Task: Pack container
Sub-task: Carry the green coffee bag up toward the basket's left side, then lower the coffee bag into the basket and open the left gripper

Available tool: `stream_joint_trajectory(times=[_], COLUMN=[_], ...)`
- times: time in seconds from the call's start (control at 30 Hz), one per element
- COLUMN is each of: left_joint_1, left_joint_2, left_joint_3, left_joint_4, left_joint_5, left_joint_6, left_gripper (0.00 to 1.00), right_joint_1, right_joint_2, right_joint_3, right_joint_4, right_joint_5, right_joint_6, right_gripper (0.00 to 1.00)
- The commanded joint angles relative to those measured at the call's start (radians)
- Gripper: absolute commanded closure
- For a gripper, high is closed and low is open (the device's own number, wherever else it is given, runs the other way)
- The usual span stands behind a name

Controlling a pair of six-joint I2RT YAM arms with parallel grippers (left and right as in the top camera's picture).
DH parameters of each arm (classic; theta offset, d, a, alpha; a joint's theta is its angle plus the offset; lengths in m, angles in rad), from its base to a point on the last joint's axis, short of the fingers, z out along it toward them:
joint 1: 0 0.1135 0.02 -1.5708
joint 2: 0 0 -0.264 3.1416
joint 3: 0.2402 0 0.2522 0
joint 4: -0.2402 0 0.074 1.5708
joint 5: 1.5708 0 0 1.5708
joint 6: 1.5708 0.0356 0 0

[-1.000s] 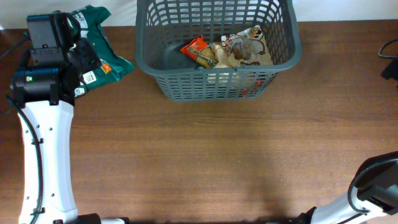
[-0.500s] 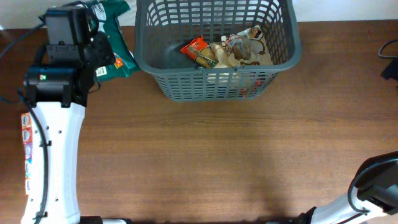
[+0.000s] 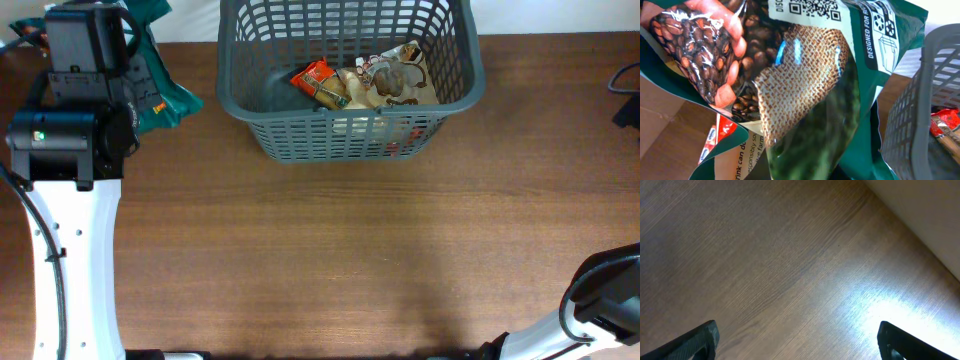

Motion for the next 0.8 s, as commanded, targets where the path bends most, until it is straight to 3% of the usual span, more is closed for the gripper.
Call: stream_joint_trajectory(times=[0.0, 0.63, 0.77], left_joint_1=[-0.003, -0.237, -0.261], left_joint_2=[-0.055, -0.055, -0.055], left_joint_3=[0.046, 0.064, 0.074], left_joint_4=[0.029, 0.142, 0.177], left_joint_5=[-0.064, -0.026, 0.053], left_joint_6=[0.016, 0.054, 0.057], left_gripper=[0.98, 0.98, 0.98], right_joint_1=[0.001, 0.001, 0.001], right_joint_2=[-0.012, -0.012, -0.012], right_joint_3=[-0.002, -0.002, -0.002], right_joint_4=[0.003, 0.003, 0.003], right_joint_5=[-0.001, -0.001, -0.001], right_joint_6=[0.008, 0.008, 0.008], right_gripper=[0.01, 0.01, 0.01])
